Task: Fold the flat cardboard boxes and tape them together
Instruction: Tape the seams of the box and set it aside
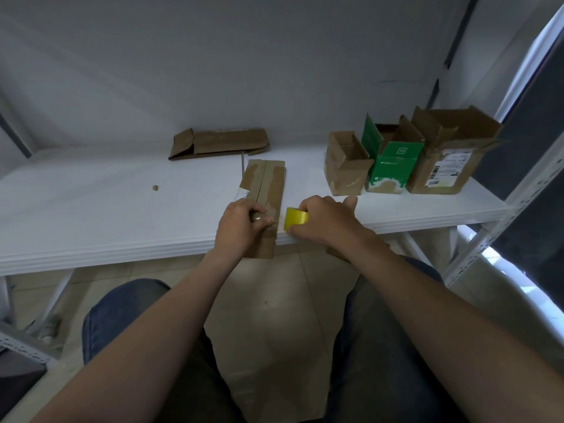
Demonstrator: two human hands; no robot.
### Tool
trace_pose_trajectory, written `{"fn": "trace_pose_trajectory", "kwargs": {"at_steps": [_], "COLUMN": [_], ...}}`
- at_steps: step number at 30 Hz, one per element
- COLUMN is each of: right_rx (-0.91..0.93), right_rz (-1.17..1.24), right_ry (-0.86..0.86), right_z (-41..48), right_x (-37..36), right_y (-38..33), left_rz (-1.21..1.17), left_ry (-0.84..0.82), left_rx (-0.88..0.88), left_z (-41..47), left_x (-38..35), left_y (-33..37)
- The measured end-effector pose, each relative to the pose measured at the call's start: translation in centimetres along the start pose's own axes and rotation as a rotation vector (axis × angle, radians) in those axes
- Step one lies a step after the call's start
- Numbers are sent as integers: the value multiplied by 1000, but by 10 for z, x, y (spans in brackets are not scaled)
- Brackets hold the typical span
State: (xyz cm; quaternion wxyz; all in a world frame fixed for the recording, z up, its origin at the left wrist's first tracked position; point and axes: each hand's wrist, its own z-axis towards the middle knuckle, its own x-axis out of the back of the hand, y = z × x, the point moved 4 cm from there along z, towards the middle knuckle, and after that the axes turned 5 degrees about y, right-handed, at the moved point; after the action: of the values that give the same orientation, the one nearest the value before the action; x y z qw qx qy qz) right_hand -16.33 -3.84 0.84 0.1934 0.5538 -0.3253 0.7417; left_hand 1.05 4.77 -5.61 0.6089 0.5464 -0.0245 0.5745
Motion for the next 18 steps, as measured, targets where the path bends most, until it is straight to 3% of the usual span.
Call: {"fn": "trace_pose_trajectory", "kwargs": {"at_steps": [8,12,15,18], "right_rx": [-6,1,12,32], "right_rz": [-219,-238,-269,-284], "right_ry": [44,26,14,16], "right_z": [8,12,14,15], "right_x": [0,-4,-7,-10], "right_y": [1,-1,0,-4], "left_rz": [28,252,410,355], "left_ry": [-2,36,91,87], "left_rx": [37,51,197,230], "left_z": [1,0,-4,-6], "left_x": [-3,-6,-5,-7], "left_y": [-1,12,12,12]}}
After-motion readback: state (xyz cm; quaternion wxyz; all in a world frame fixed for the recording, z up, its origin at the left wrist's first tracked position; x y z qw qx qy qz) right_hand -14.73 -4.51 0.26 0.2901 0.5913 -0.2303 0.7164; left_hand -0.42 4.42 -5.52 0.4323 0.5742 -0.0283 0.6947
